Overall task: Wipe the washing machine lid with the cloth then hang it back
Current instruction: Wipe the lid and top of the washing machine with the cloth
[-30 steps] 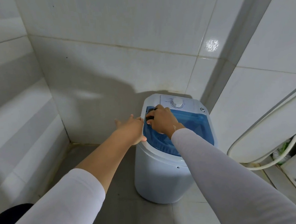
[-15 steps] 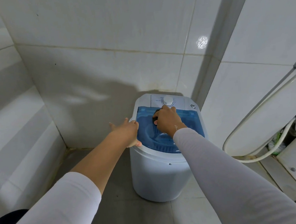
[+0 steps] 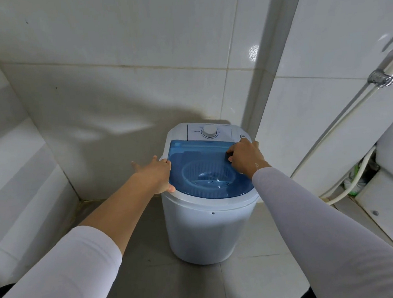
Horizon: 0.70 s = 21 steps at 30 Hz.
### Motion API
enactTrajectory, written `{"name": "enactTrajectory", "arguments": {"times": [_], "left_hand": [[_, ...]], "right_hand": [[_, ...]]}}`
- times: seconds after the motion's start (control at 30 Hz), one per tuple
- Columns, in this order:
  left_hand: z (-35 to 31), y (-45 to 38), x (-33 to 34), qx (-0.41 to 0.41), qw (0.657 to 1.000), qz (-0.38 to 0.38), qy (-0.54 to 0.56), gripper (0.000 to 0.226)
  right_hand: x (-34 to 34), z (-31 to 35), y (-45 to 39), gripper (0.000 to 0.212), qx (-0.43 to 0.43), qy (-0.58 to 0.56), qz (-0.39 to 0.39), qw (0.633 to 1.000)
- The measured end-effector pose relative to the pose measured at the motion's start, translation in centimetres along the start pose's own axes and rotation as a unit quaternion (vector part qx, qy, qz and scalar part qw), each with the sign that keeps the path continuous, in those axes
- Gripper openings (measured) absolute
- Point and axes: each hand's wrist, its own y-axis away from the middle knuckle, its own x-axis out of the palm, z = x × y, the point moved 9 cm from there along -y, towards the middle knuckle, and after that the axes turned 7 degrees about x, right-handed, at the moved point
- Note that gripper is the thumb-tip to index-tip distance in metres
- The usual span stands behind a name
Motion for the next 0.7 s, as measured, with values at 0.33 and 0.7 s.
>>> {"name": "enactTrajectory", "arguments": {"times": [0.33, 0.7], "left_hand": [[0.4, -0.1, 0.2, -0.010, 0.999, -0.020, 0.026, 0.078], [0.8, 1.7, 1.4, 0.015, 0.992, -0.062, 0.107, 0.096]], "right_hand": [[-0.1, -3.0, 0.6, 0.031, 0.043, -0.020, 0.010, 0.999], [-6.9, 9.0, 3.1, 0.036, -0.073, -0.060, 0.006, 0.995]]}}
